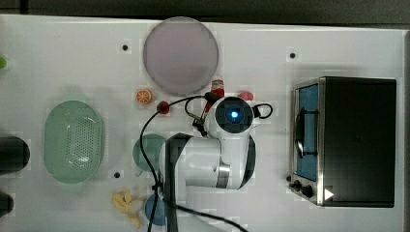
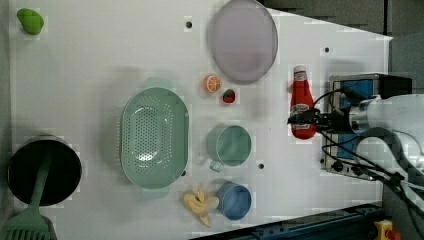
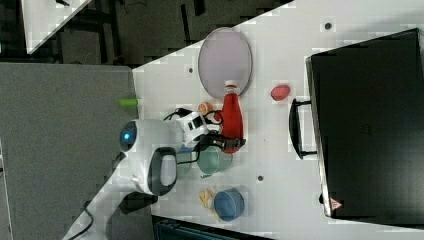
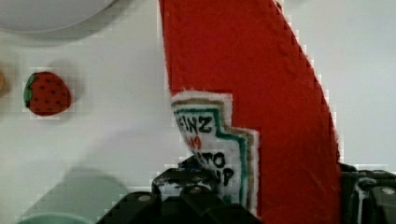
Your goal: Pick ketchup from plate and place it on table.
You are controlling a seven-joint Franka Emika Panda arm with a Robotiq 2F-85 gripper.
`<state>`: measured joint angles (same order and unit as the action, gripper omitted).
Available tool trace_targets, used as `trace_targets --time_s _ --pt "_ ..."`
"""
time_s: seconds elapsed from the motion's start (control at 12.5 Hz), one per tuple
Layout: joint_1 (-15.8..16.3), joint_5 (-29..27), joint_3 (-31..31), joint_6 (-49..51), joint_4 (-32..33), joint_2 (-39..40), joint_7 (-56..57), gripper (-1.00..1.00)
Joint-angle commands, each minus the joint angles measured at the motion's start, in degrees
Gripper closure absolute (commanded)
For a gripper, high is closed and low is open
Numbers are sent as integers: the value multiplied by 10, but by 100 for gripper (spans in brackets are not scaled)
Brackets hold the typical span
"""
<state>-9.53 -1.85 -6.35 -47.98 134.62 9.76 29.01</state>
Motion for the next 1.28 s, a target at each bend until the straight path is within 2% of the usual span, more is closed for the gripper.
trace_targets --time_s 0.08,0.32,0.56,0.96,1.28 --pt "-4 -2 4 -37 -1 15 -34 -27" --pt "-4 -2 5 -69 1 49 -34 -32" --pt "-4 -2 5 -73 0 51 -33 -96" --pt "-2 -2 -2 -50 -43 -16 -37 -100" --pt "-1 -2 -7 85 -136 -62 -130 -100"
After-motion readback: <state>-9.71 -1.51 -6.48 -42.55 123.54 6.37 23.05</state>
